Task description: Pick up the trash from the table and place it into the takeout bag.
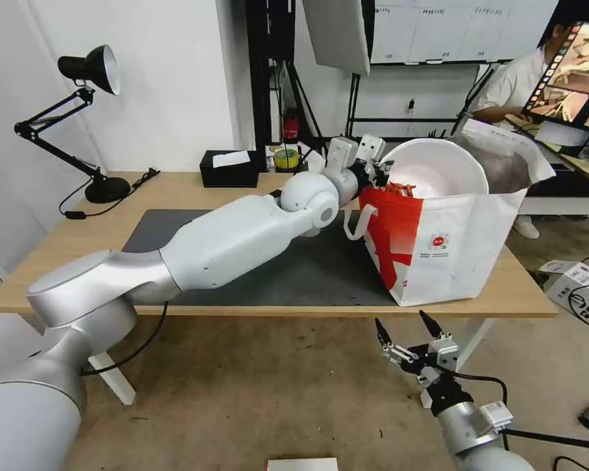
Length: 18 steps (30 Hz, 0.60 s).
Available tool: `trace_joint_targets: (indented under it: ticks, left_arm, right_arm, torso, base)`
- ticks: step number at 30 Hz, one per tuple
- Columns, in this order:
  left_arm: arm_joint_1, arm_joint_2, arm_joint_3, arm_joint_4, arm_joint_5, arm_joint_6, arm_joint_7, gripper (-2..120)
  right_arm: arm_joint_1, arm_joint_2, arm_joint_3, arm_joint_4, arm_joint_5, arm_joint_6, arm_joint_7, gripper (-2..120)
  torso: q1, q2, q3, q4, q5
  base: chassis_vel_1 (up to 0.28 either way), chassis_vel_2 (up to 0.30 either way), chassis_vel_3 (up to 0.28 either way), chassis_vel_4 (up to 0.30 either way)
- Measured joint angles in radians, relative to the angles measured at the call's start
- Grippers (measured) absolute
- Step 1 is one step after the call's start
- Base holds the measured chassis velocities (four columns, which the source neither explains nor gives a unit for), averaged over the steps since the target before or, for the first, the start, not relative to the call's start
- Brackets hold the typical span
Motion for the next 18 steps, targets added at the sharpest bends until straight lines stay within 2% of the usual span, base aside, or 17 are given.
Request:
trace_joint_targets:
  ticks: [5, 7, 9, 11, 13, 16, 18]
  left_arm:
    - [-0.003, -0.001, 0.0, -0.006, -0.006, 0.009, 0.002, 3]
    - [-0.004, -0.001, 0.001, -0.015, -0.01, 0.008, 0.003, 15]
    - [-0.004, -0.001, 0.001, -0.015, -0.01, 0.008, 0.003, 17]
    - [-0.004, 0.001, 0.003, -0.025, -0.016, 0.007, 0.003, 30]
    - [-0.004, 0.003, 0.003, -0.027, -0.018, 0.006, 0.003, 33]
    - [-0.004, 0.008, 0.002, -0.035, -0.022, 0.004, 0.003, 51]
    - [-0.004, 0.008, 0.001, -0.037, -0.022, 0.004, 0.003, 54]
  right_arm:
    - [0.0, 0.0, 0.0, 0.0, 0.0, 0.0, 0.0, 100]
    - [0.0, 0.0, 0.0, 0.0, 0.0, 0.0, 0.0, 100]
    - [0.0, 0.0, 0.0, 0.0, 0.0, 0.0, 0.0, 100]
    - [0.0, 0.0, 0.0, 0.0, 0.0, 0.0, 0.0, 100]
    - [0.0, 0.0, 0.0, 0.0, 0.0, 0.0, 0.0, 100]
    - [0.0, 0.0, 0.0, 0.0, 0.0, 0.0, 0.0, 100]
    - [0.0, 0.0, 0.0, 0.0, 0.0, 0.0, 0.0, 100]
  torso:
    - [0.0, 0.0, 0.0, 0.0, 0.0]
    - [0.0, 0.0, 0.0, 0.0, 0.0]
    - [0.0, 0.0, 0.0, -0.0001, 0.0]
    - [0.0, 0.0, 0.0, 0.0, 0.0]
    - [0.0, 0.0, 0.0, 0.0, 0.0]
    - [0.0, 0.0, 0.0, 0.0, 0.0]
    - [0.0, 0.0, 0.0, 0.0, 0.0]
  base:
    - [0.0, 0.0, 0.0, 0.0]
    - [0.0, 0.0, 0.0, 0.0]
    - [0.0, 0.0, 0.0, 0.0]
    - [0.0, 0.0, 0.0, 0.0]
    - [0.0, 0.0, 0.0, 0.0]
    - [0.0, 0.0, 0.0, 0.0]
    - [0.0, 0.0, 0.0, 0.0]
